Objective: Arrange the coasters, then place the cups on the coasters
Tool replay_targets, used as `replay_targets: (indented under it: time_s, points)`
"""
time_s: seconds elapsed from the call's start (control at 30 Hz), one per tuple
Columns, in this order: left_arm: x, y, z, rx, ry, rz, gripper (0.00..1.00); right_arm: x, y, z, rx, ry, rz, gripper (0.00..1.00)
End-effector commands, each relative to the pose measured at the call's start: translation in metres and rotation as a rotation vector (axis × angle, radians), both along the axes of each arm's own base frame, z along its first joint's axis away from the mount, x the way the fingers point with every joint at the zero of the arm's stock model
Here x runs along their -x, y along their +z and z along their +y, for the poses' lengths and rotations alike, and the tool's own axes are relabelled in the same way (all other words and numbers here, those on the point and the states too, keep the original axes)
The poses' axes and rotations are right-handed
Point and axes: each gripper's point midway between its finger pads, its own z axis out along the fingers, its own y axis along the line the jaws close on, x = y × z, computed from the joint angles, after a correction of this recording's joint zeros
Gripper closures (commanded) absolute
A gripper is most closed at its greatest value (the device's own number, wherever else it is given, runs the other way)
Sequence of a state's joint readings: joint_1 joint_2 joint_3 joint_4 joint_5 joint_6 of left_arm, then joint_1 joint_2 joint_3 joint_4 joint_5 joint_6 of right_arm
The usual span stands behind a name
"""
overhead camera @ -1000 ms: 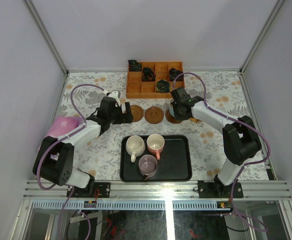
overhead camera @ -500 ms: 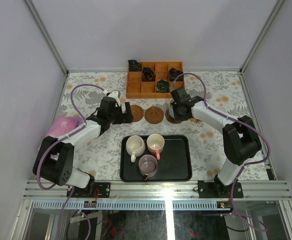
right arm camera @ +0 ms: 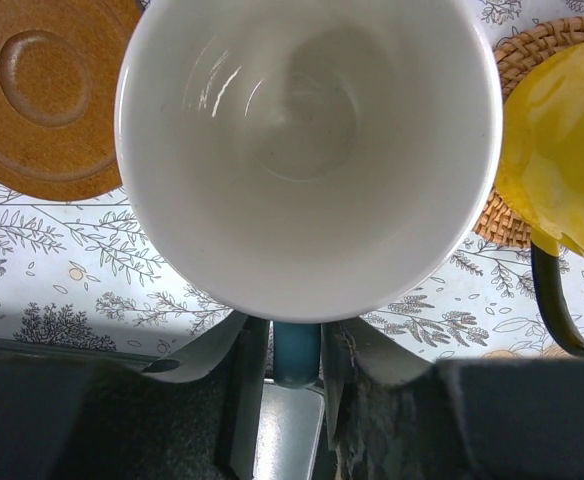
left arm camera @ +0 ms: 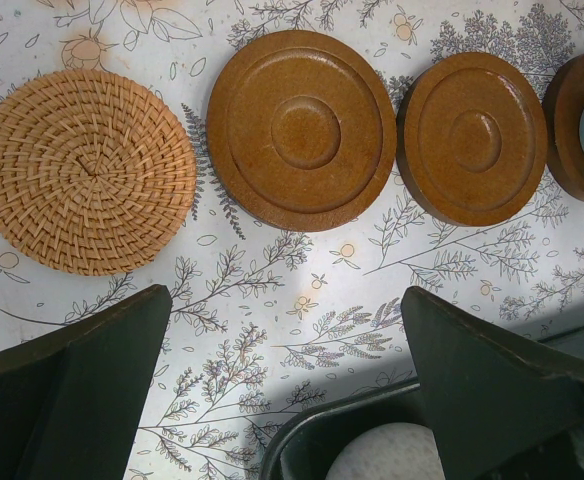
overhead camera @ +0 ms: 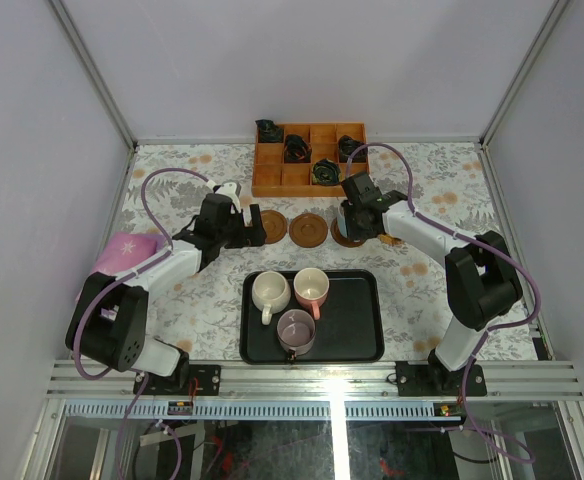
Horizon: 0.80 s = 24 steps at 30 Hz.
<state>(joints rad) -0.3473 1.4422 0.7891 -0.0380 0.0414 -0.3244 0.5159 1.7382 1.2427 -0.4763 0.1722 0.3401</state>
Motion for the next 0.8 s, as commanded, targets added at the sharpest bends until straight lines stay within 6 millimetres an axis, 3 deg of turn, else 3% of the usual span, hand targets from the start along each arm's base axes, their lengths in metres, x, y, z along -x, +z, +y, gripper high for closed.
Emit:
replay_targets:
  time_s: [0.0, 0.13, 0.3, 0.37, 0.77]
  points:
    - [-0.009, 0.008, -0.003, 0.002, -0.004, -0.034, 0.01, -0.018, 0.019, 0.002, -0.016, -0.029, -0.071, 0.65]
    - [-0.008, 0.007, -0.004, 0.004, -0.005, -0.029, 0.01, -0.016, 0.019, 0.001, -0.015, -0.034, -0.068, 0.54]
    - [-0.008, 0.007, -0.003, 0.003, -0.004, -0.032, 0.00, -0.014, 0.027, -0.003, -0.012, -0.048, -0.083, 0.12]
    - [-0.008, 0.007, -0.003, 0.003, -0.003, -0.032, 0.00, -0.013, 0.032, -0.003, -0.020, -0.050, -0.092, 0.03]
    - [-0.007, 0.010, -0.004, 0.007, -0.007, -0.036, 0.00, 0.017, 0.068, 0.003, -0.106, -0.025, -0.150, 0.00]
